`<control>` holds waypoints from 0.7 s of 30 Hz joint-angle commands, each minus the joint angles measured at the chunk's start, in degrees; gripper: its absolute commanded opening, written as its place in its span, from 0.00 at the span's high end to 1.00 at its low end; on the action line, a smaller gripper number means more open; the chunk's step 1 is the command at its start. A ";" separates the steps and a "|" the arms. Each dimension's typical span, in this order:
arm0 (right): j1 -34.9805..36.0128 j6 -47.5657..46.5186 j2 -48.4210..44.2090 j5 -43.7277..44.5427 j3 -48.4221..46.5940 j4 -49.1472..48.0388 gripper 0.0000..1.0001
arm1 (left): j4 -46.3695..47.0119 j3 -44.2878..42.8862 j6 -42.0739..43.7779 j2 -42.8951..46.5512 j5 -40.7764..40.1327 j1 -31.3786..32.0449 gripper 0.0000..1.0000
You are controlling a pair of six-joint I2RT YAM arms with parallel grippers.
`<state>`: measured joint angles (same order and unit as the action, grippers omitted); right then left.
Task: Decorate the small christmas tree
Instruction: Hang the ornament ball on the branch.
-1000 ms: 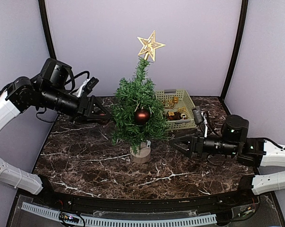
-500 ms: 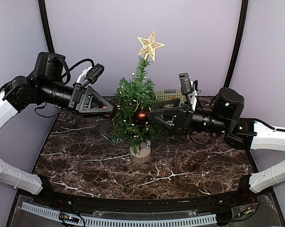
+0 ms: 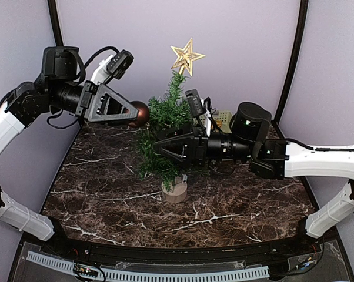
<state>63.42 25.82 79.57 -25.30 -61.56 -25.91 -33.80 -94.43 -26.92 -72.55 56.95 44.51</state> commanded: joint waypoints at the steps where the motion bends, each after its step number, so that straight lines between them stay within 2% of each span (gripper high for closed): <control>1: 0.74 -2.65 1.54 -1.71 -3.89 -3.90 0.24 | 2.56 -2.35 2.08 -1.03 4.16 -0.30 0.46; 7: 0.97 -2.32 2.59 -5.45 -4.77 -5.51 0.39 | 3.98 -3.08 2.23 -1.40 3.40 -0.30 0.46; 9: 1.08 -1.97 2.43 -5.70 -4.25 -5.74 0.51 | 4.38 -3.08 2.11 -1.32 2.90 -0.26 0.46; 12: 1.16 -1.36 1.95 -6.14 -3.49 -6.49 0.75 | 4.75 -2.83 2.05 -1.20 1.51 -0.30 0.46; 17: 1.38 -0.95 -0.74 -5.36 -1.68 -8.78 1.00 | 5.93 -1.73 1.39 -0.37 0.12 -0.77 0.46; 21: 1.50 -1.73 -3.34 -2.55 -0.77 -7.60 1.00 | 6.93 0.19 1.57 1.34 -3.05 -1.27 0.47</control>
<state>64.38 24.69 79.96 -30.09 -63.20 -30.72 -29.58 -95.48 -25.89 -74.28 56.49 43.94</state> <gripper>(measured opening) 0.005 0.537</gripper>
